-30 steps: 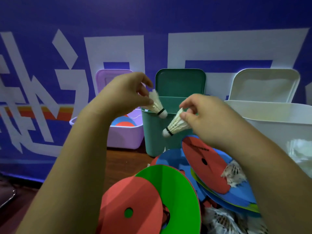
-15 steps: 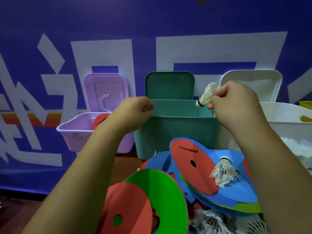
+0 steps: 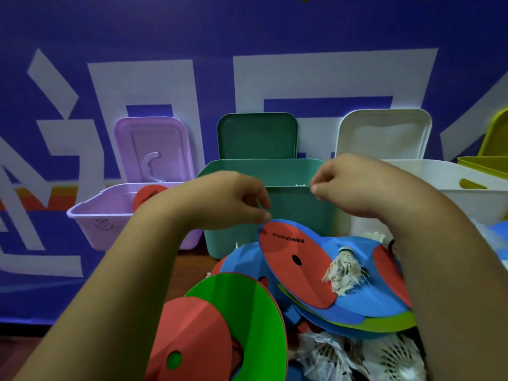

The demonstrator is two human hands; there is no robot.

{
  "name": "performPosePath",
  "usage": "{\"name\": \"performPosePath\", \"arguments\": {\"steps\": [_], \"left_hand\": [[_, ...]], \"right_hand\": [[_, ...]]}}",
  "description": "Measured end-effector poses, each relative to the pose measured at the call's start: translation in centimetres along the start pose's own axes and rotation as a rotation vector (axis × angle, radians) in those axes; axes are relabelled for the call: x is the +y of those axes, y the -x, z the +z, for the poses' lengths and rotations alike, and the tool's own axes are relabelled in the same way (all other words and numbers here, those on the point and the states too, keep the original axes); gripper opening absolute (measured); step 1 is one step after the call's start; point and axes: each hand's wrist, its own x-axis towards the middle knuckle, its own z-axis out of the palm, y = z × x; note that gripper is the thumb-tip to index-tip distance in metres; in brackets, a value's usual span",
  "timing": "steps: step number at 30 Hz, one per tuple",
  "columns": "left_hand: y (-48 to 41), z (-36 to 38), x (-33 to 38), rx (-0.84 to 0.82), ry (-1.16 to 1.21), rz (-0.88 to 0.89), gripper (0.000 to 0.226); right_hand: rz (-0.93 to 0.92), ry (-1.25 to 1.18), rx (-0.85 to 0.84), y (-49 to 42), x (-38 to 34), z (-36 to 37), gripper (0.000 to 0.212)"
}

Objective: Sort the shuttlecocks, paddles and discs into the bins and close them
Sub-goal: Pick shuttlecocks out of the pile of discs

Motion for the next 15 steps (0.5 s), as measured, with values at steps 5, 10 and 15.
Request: {"name": "performPosePath", "arguments": {"steps": [5,10,15], "left_hand": [[-0.3,1.1,0.8,-0.112,-0.069,-0.018,0.04],[-0.6,1.7,1.5,-0.177,-0.114,-0.042,0.058],[-0.9,2.1,1.7,-0.182,-0.13,-0.047,0.063]], "right_hand": [[0.066,0.34,-0.469,2.0,-0.3,-0.2,0.035],[0.101,0.332,-0.561,1.3,0.2,1.0,0.056],[0.085,0.263,-0.611,1.2,0.1,1.4,0.042]]}}
